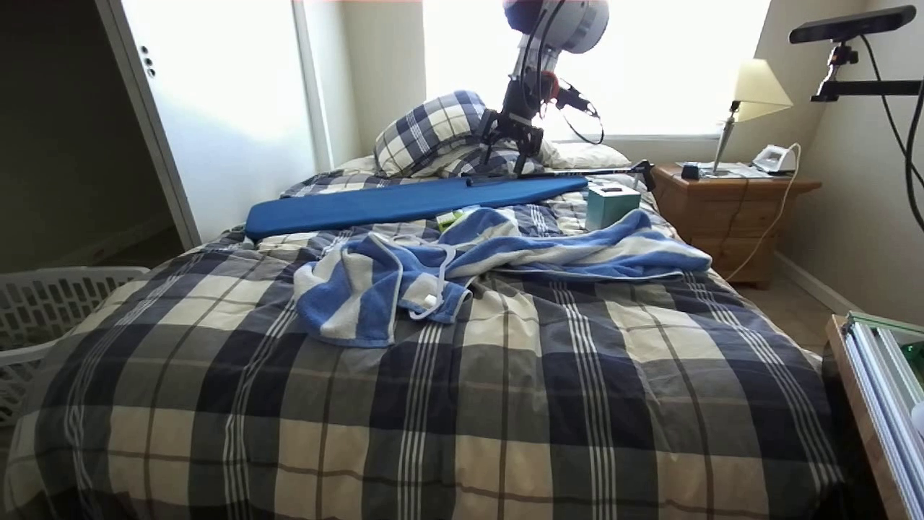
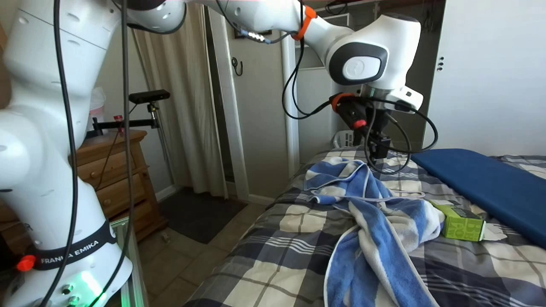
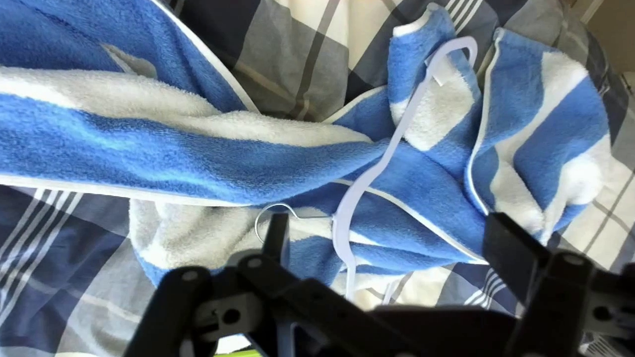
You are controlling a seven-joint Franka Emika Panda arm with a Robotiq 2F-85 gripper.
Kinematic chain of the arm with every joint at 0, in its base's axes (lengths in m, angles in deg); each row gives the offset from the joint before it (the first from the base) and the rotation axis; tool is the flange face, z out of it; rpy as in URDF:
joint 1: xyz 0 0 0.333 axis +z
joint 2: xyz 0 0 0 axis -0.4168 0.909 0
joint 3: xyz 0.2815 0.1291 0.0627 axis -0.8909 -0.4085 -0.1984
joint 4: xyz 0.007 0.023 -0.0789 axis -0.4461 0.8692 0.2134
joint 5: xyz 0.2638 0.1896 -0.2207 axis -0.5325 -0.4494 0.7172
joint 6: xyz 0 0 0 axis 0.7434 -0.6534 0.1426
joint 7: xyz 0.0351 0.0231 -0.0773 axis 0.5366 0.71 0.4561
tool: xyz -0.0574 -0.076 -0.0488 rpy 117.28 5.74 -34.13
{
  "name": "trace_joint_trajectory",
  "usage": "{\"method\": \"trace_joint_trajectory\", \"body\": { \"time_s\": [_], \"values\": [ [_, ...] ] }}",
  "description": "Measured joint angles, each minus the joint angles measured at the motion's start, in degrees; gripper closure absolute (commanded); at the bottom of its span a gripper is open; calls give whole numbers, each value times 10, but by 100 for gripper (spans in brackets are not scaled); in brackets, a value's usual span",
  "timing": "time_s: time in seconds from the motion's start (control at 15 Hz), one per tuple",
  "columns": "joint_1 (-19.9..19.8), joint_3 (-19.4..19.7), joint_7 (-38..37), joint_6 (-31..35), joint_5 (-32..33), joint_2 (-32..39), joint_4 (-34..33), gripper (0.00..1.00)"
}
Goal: Thread the towel through the hanger
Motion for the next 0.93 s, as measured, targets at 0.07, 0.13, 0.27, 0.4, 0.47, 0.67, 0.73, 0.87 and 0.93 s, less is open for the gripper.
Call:
{"method": "trace_joint_trajectory", "body": {
  "time_s": [0.07,0.13,0.27,0.4,0.47,0.67,0.73,0.87,0.93],
  "values": [
    [-1,0,0,0,0,8,-8,0],
    [-1,0,-1,0,0,11,-12,0],
    [-1,0,-2,0,0,11,-18,0],
    [-2,0,-3,0,0,11,-20,0],
    [-4,-3,-3,0,1,11,-20,0],
    [-12,-8,-3,17,4,25,-24,0],
    [-16,-11,-3,26,4,36,-28,0],
    [-25,-19,-4,47,4,66,-42,0],
    [-30,-25,-4,53,4,82,-52,0]
  ]
}}
